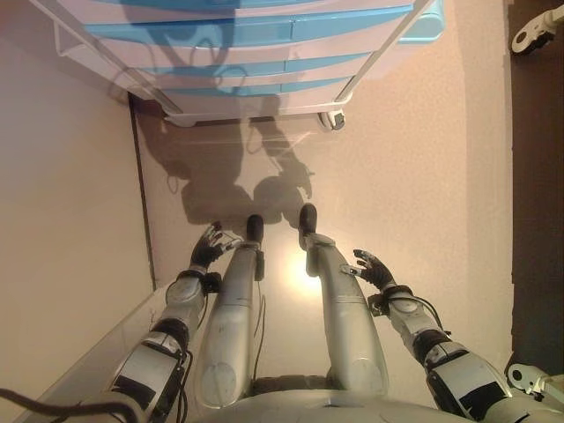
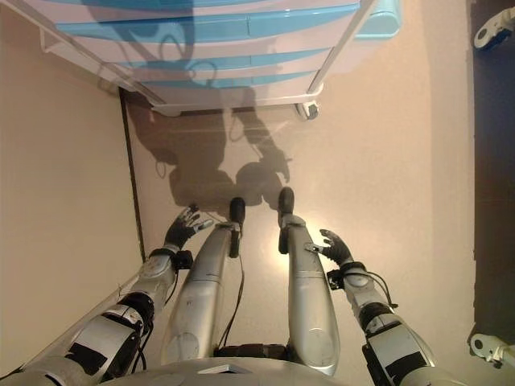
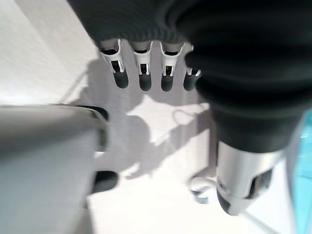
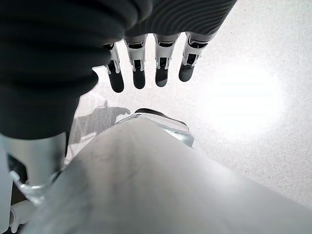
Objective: Open the drawer and pick up the medicine
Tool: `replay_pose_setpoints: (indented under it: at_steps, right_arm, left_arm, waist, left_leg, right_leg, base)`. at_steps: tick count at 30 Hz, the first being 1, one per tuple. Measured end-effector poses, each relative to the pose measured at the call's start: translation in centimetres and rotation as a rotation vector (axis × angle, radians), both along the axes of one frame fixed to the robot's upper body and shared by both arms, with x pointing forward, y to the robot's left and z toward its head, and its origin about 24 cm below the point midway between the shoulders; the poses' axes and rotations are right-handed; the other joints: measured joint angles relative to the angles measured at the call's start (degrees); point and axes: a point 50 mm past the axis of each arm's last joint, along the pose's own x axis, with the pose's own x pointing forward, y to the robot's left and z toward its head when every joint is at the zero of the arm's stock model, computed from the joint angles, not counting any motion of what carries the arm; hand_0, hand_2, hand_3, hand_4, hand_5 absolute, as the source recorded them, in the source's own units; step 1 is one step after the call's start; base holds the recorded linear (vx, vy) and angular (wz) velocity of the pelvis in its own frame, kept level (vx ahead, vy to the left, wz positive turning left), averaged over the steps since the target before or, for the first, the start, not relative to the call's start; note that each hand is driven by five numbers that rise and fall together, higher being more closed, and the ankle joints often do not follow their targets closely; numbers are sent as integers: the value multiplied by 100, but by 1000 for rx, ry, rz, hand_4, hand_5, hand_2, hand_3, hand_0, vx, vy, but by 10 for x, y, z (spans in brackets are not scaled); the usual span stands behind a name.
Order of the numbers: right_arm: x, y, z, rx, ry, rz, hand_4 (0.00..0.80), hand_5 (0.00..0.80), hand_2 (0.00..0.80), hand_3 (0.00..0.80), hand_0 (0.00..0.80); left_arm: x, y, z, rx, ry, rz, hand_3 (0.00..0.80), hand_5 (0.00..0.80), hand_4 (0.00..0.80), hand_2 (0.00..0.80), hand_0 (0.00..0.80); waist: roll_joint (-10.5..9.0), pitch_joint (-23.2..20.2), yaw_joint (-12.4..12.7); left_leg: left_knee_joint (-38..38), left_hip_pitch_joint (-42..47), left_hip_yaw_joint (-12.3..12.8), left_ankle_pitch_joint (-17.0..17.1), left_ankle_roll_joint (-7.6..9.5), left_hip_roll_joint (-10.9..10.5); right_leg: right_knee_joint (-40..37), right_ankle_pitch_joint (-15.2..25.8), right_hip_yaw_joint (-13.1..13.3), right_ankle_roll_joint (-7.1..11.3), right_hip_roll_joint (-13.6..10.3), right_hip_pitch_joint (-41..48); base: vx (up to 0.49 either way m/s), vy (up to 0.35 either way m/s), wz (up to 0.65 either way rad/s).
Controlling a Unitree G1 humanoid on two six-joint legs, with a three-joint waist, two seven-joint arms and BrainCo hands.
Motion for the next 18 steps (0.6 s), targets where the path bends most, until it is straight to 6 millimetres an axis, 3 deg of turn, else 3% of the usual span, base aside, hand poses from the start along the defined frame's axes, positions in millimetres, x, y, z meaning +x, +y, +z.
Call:
replay_pose_setpoints:
  at_steps: [8, 18]
  right_arm:
    - [3, -2, 4, -10, -16, 32, 0, 0, 0, 0, 0]
    - [3, -10, 6, -40, -8, 42, 0, 0, 0, 0, 0]
  left_arm:
    - [29, 0, 43, -27, -196, 14, 0, 0, 0, 0, 0]
    - [51, 23, 88, -53, -340, 67, 0, 0, 0, 0, 0]
  waist:
    - [-6, 14, -95]
    - [-40, 42, -218]
  left_leg:
    - [1, -41, 129, 0, 27, 13]
    - [95, 80, 275, -67, 35, 89]
  right_leg:
    - [42, 50, 182, 23, 73, -90]
    - [71, 62, 358, 76, 147, -18]
  base:
    - [16, 41, -6]
    - [12, 25, -8]
